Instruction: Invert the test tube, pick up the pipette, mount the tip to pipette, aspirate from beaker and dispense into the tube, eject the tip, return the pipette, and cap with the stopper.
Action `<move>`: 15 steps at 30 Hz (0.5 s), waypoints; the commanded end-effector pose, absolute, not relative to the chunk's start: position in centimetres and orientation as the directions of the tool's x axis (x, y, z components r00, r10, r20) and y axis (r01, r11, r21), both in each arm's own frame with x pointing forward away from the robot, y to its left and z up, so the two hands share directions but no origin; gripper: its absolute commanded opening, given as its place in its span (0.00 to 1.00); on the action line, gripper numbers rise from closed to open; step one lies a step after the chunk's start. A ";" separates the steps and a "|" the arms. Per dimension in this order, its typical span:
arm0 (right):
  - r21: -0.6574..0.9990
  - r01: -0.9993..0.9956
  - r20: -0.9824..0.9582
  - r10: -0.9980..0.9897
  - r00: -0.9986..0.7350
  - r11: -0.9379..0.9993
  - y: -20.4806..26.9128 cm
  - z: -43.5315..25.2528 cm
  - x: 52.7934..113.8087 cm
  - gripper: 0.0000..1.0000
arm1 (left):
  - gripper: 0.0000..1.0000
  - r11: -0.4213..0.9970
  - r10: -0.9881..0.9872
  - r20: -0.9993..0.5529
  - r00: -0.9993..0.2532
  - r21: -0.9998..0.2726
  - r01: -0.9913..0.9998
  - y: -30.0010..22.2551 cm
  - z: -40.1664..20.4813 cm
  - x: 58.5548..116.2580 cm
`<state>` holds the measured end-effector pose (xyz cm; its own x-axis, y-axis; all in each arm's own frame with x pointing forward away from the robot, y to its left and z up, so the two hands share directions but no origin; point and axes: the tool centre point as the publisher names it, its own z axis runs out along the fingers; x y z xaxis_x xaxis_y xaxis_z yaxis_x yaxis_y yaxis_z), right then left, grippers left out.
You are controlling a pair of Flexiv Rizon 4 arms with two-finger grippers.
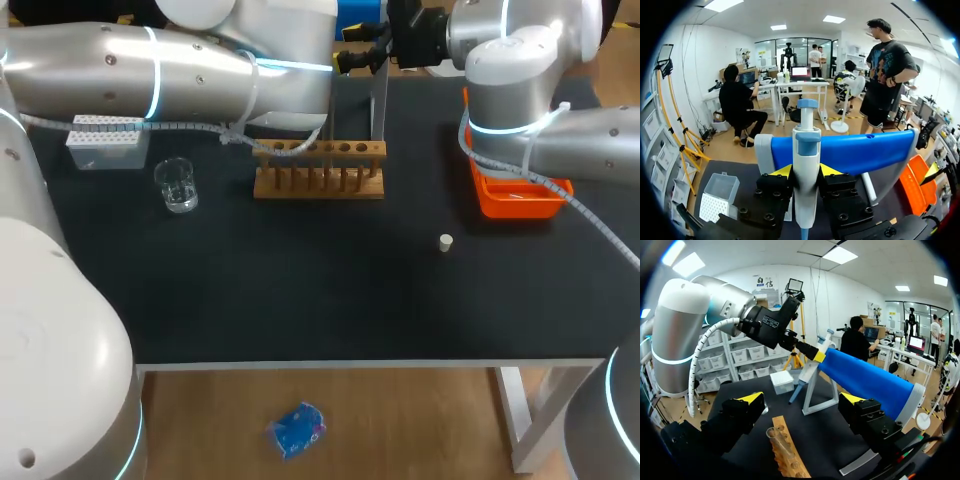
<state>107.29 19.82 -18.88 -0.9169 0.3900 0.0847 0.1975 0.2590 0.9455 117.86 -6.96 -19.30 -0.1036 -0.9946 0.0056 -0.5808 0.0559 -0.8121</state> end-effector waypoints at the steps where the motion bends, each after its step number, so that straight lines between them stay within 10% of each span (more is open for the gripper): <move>1: 0.945 0.199 0.086 0.388 -0.918 0.260 19.7 -18.8 107.3 1.00 | 0.00 0.057 -0.995 0.003 -0.101 -0.806 -0.590 -7.1 -19.3 118.1; 15: 0.945 0.199 0.086 0.388 -0.918 0.260 19.7 -18.8 107.3 1.00 | 0.00 0.051 -0.996 0.005 -0.092 -0.795 -0.604 -7.1 -20.2 118.1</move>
<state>107.29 19.83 -18.88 -0.9169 0.3900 0.0846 0.1975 0.2591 0.9455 117.81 -7.03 -20.21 -0.0939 -0.9956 0.0082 -0.5982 0.0498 -0.7998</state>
